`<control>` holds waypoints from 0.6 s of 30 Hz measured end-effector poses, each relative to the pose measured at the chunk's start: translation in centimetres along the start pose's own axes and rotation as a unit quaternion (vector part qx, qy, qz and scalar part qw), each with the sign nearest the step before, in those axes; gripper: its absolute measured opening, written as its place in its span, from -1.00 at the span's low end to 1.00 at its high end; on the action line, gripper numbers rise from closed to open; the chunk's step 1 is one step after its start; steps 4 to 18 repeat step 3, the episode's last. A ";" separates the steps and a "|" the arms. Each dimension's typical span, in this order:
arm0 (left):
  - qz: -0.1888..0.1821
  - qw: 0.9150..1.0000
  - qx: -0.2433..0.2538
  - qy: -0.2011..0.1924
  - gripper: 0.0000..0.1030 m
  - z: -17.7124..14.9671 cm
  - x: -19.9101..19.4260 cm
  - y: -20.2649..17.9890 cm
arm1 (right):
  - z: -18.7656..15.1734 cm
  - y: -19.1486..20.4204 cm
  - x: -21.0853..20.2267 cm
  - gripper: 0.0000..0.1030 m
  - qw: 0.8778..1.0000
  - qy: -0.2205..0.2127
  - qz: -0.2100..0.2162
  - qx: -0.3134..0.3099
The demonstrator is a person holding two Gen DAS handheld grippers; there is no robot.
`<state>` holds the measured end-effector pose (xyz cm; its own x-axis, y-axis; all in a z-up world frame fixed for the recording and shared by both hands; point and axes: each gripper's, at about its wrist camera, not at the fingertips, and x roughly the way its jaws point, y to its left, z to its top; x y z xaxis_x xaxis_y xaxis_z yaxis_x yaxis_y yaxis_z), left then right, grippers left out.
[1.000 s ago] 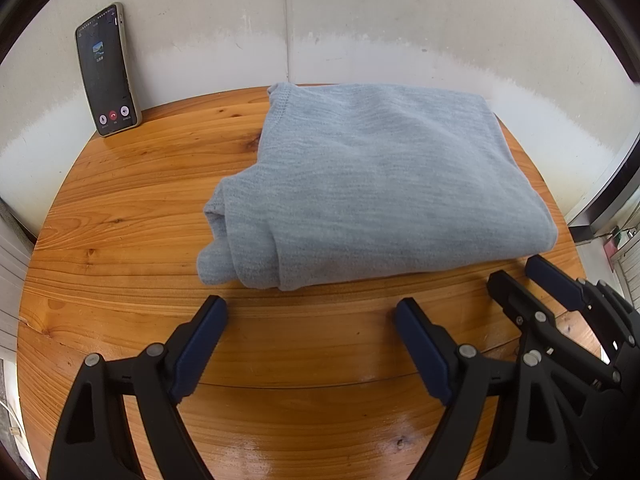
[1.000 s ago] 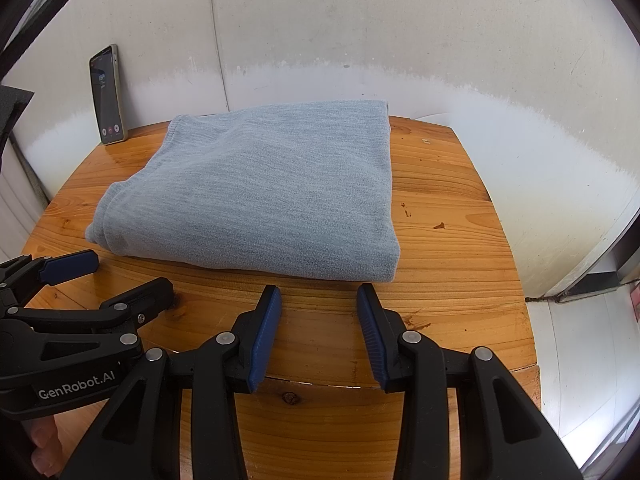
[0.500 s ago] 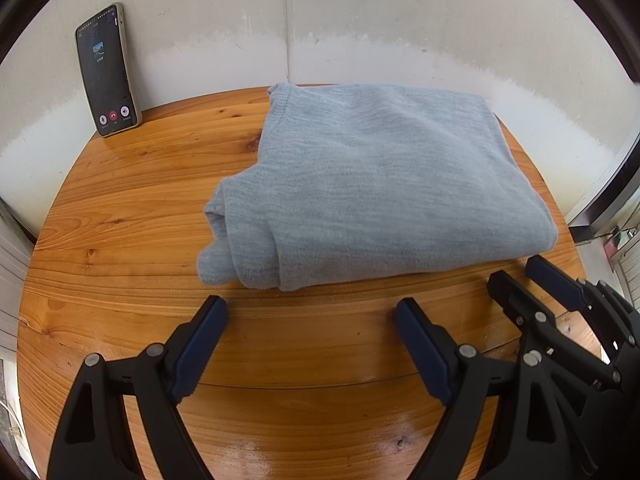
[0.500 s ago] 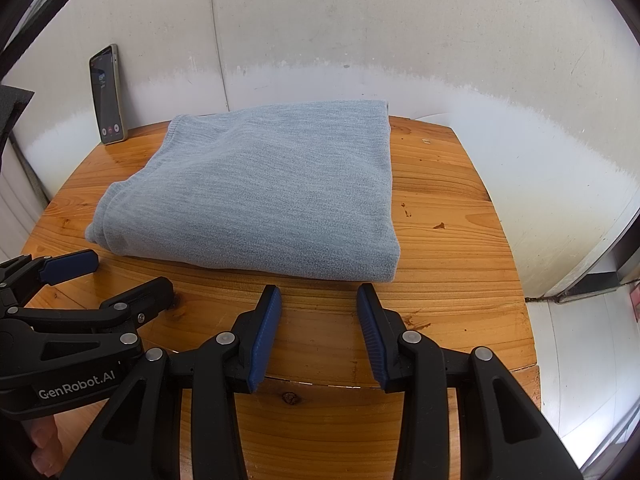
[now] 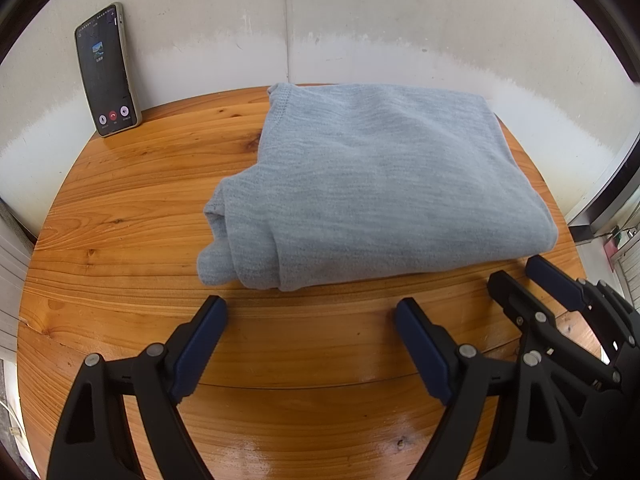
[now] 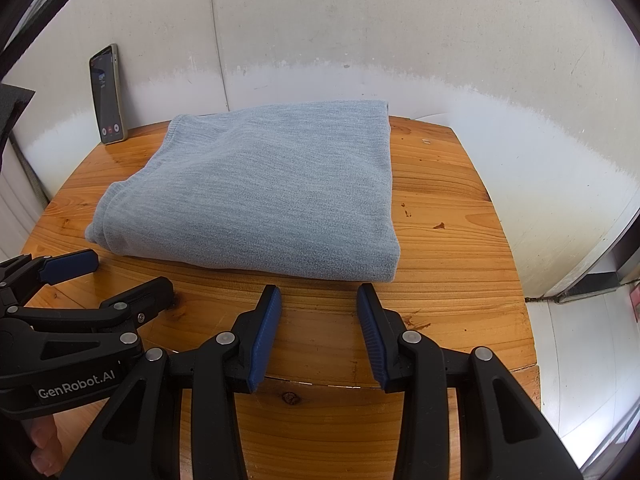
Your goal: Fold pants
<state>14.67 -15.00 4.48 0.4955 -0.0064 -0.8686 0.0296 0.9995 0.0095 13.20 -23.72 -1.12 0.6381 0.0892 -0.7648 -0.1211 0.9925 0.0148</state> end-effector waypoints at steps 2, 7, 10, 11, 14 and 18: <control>0.000 1.000 0.000 0.000 0.73 0.0 0.0 0.0 | 0.0 0.0 0.0 -0.22 1.000 0.000 0.000 0.000; 0.000 1.000 0.000 0.000 0.73 0.0 0.0 0.0 | 0.0 0.0 0.0 -0.22 1.000 0.000 0.000 0.000; 0.000 1.000 0.000 0.000 0.73 0.0 0.0 0.0 | 0.0 0.0 0.0 -0.22 1.000 0.000 0.000 0.000; 0.000 1.000 0.000 0.000 0.73 0.0 0.0 0.0 | 0.0 0.0 0.0 -0.22 1.000 0.000 0.000 0.000; 0.000 1.000 0.000 0.000 0.73 0.0 0.0 0.0 | 0.0 0.0 0.0 -0.22 1.000 0.000 0.000 0.000; 0.000 1.000 0.000 0.000 0.73 0.0 0.0 0.0 | 0.0 0.0 0.0 -0.22 1.000 0.000 0.000 0.000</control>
